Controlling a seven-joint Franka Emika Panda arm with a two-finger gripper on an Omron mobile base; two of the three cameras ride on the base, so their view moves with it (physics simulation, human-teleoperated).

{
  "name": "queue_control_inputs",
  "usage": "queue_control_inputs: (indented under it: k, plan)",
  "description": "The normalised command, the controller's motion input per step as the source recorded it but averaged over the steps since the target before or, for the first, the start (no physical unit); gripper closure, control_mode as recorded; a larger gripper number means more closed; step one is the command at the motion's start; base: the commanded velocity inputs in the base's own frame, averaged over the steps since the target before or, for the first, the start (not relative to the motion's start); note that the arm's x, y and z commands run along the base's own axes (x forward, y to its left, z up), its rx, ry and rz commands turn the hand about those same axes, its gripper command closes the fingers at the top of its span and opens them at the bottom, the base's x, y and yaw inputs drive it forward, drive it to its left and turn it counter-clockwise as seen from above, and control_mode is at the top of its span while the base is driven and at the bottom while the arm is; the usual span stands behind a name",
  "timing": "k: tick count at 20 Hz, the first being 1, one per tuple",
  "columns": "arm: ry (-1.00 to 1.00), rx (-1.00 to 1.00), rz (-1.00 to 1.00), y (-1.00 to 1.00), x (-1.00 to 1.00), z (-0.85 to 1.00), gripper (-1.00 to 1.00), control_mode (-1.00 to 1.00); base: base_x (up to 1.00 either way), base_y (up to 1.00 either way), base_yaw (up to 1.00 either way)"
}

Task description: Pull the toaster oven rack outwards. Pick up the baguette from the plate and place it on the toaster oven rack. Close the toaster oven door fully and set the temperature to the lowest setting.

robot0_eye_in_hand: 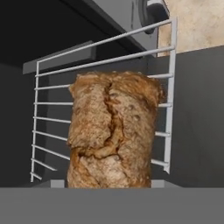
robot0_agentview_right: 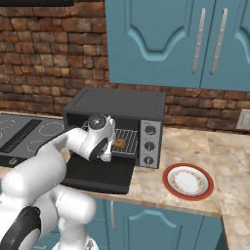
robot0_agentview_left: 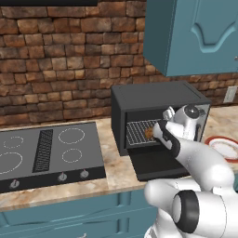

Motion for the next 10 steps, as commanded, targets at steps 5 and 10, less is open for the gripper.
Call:
queue_control_inputs:
  k: [5, 10]
  plan:
    - [-0.08, 0.0, 0.0, 0.0, -0.02, 0.23, -1.0, -1.0, 0.0, 0.0, 0.0]
    - [0.11, 0.04, -0.01, 0.0, -0.09, 0.53, -1.0, -1.0, 0.0, 0.0, 0.0]
